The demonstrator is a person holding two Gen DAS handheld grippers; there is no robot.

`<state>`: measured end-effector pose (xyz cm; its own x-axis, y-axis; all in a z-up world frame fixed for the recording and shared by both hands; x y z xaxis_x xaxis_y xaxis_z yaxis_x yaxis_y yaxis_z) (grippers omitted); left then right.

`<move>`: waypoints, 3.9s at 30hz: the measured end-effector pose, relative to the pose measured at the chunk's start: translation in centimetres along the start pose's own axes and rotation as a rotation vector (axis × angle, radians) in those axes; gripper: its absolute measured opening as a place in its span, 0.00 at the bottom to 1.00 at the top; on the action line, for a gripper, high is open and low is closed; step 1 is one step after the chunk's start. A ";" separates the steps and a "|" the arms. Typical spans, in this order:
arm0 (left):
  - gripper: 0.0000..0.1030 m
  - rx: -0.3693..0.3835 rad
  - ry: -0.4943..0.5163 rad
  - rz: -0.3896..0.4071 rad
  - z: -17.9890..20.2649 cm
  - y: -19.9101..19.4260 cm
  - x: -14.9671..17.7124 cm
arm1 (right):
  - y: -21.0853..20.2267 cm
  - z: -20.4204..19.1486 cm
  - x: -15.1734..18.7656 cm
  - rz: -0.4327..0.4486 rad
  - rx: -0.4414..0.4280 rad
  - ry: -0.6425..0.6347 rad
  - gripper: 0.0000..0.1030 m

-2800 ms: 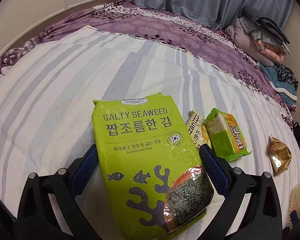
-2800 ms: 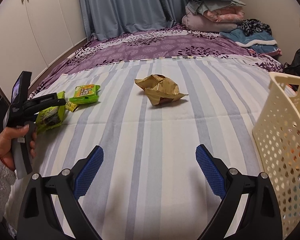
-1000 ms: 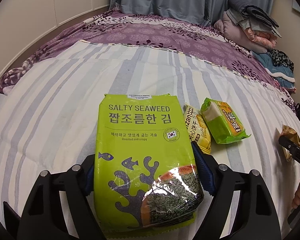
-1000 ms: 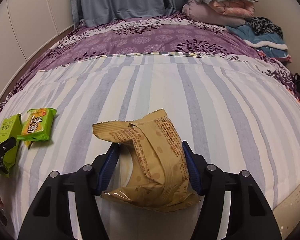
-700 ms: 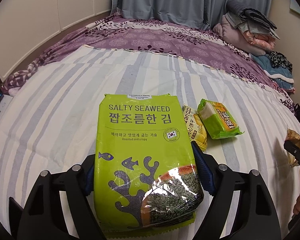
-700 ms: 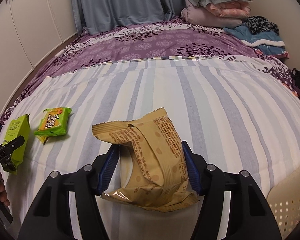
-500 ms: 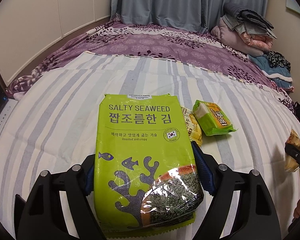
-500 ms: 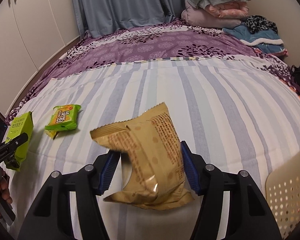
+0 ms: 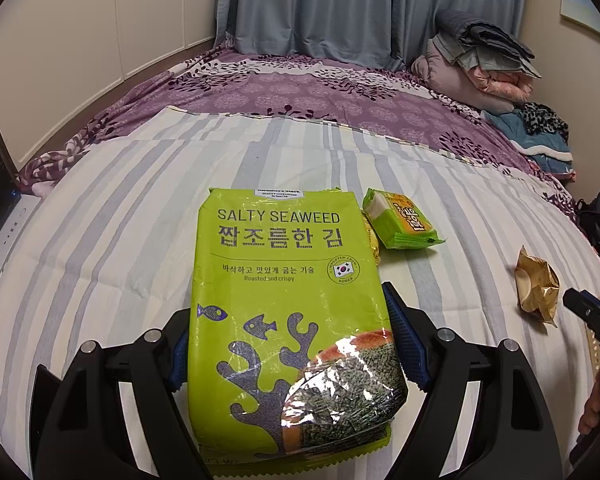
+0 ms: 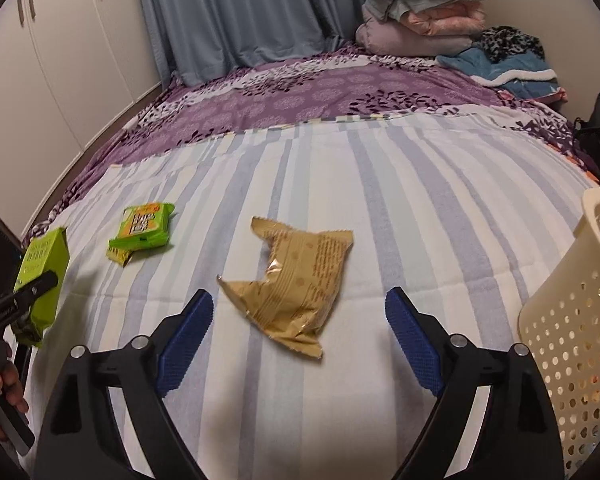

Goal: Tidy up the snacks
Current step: 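Lift the seaweed bag with the left gripper while the right lifts the tan bag, then carry the tan bag with the right gripper into the basket and open it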

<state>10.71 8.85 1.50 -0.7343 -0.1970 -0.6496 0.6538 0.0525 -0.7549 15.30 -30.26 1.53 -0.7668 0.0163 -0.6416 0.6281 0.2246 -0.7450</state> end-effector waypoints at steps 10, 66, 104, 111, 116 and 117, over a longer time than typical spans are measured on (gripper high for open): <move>0.78 0.012 -0.005 -0.018 -0.3 0.6 0.5 | 4.1 -0.1 -1.2 -0.058 0.006 0.015 0.85; 0.79 0.076 0.101 0.083 4.3 -7.8 0.6 | -11.2 1.0 -1.3 0.198 0.038 0.054 0.45; 0.79 0.164 0.267 0.063 13.5 -9.9 3.1 | -18.0 13.5 4.6 0.283 0.155 0.264 0.45; 0.79 0.184 0.301 0.064 15.5 -10.3 3.4 | -20.1 14.1 5.1 0.331 0.126 0.292 0.45; 0.79 0.196 0.321 0.064 16.6 -10.5 3.6 | -22.0 15.7 5.2 0.370 0.145 0.331 0.45; 0.79 0.199 0.325 0.064 16.8 -10.6 3.6 | -22.2 16.0 5.4 0.372 0.155 0.333 0.45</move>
<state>4.20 -8.86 8.68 -0.6898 0.1226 -0.7135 0.6992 -0.1428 -0.7005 -0.63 -50.74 11.69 -0.4730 0.3818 -0.7940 0.8587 -0.0019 -0.5125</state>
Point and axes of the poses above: each gripper's, at about its wrist camera, not at the fingertips, and y roughly the way its jaws point, z to its right, x to its underside, the point moved 7 cm from there along y, roughly the way its jaws point
